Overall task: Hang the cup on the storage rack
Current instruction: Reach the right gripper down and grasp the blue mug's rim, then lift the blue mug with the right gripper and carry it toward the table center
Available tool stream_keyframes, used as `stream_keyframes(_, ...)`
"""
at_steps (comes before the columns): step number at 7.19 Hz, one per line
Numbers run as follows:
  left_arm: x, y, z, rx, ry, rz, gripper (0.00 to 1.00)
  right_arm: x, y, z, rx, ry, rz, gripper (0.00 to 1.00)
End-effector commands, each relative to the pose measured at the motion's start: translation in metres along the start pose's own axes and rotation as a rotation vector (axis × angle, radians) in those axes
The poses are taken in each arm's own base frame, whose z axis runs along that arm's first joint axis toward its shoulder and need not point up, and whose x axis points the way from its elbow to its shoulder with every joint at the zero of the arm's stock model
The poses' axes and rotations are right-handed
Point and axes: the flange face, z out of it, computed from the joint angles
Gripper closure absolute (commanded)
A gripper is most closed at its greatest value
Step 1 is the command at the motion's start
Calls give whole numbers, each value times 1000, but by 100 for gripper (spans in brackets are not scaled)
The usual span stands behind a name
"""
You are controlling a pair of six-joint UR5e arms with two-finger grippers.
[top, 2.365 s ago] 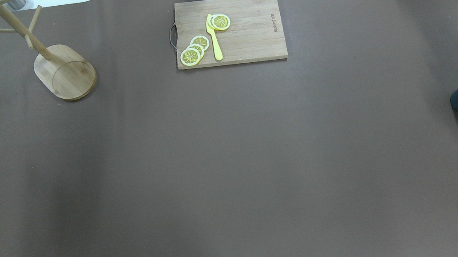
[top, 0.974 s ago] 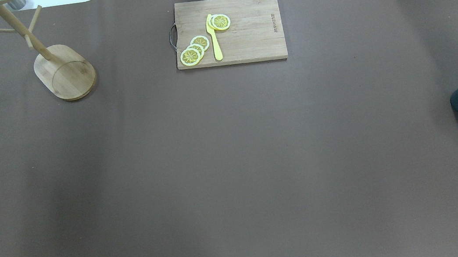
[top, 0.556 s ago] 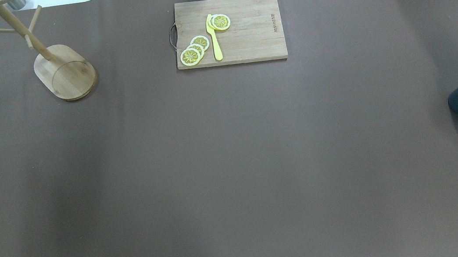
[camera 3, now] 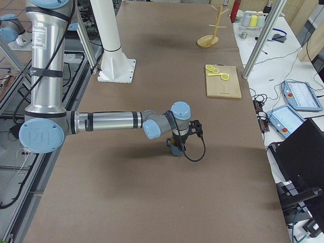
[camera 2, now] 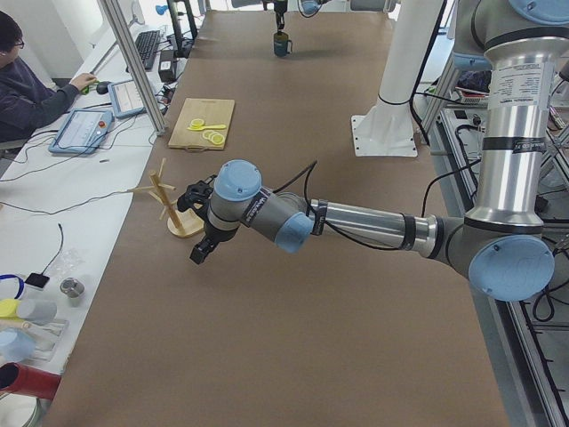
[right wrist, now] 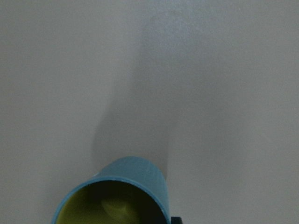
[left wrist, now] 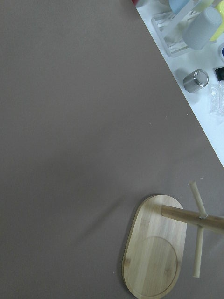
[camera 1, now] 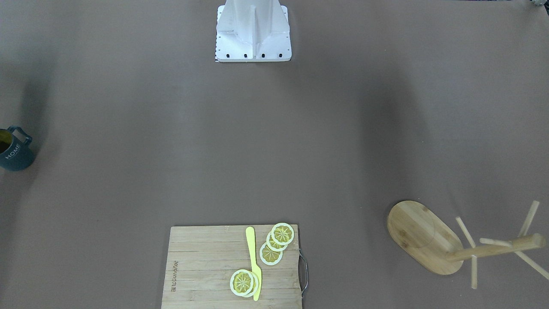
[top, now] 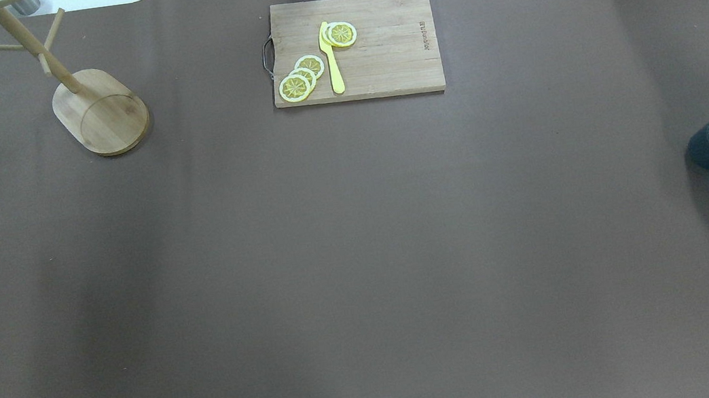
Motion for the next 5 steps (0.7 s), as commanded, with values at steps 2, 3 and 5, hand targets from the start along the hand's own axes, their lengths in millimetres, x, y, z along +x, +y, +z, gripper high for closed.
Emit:
stream_keyframes(2,0,0,0,0,3,-3,1,-60,-21,-46,87,-65,189,100)
stream_keyframes(3,0,0,0,0,3,-3,1,-92,-21,-54,88,-98,285,100)
stream_keyframes(5,0,0,0,-1,5,-5,1,-157,-28,-70,89,-168,504,100)
